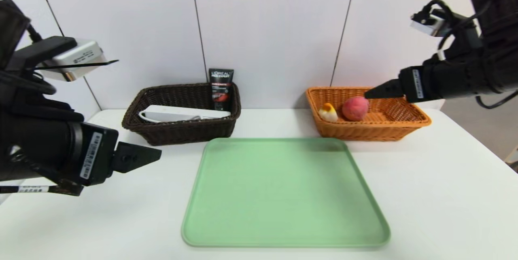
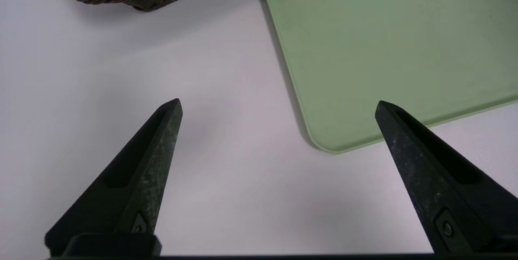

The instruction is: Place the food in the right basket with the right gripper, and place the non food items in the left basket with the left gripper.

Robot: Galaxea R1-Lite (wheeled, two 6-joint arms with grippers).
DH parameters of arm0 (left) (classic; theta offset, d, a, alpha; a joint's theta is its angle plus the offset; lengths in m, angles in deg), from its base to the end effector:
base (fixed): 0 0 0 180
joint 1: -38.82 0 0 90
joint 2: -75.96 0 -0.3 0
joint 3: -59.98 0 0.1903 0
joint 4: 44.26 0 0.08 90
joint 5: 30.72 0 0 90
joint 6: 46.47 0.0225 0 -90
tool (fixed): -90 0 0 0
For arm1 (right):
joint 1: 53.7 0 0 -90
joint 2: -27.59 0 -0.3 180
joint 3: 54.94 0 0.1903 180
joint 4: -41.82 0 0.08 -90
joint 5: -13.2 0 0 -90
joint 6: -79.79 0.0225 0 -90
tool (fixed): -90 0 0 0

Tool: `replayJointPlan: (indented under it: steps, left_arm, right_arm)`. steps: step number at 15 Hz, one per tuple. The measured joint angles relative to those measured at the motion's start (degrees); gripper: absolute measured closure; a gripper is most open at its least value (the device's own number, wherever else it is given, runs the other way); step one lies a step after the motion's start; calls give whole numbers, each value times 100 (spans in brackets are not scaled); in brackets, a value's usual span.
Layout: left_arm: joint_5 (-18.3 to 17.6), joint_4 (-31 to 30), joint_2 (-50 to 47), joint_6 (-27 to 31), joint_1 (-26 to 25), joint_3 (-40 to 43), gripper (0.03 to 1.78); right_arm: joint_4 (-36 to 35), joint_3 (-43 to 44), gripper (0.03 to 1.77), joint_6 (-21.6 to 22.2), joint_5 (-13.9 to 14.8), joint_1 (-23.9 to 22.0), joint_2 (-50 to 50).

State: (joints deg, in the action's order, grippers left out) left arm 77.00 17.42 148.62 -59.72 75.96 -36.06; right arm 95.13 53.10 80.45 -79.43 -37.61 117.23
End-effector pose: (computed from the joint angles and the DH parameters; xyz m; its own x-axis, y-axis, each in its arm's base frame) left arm 0.1356 -0.0941 0.2990 0.7797 -0.2087 -0.5904 0.2612 0.9653 0.0037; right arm 0.2521 0.0738 0.3014 0.7744 0.2711 -0.5717 -0.3067 0.9512 0.0357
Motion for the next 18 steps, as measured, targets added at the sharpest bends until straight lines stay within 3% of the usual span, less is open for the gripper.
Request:
replayJointPlan:
  steps: [3,7,18]
  left_arm:
    - [15,-11,-595,13,-372,482,12]
    - [15,-43,-1556,129,-1034,1334,12]
    - [-30,13,-4209,953,-2918,3004,12]
  right_arm:
    - [50,-1007,16,-6,24,30,-1351]
    - [224,-1988,13,-41,46,-276,-2853]
    - [1257,-2812,11,-148,-37,-1318,-5221]
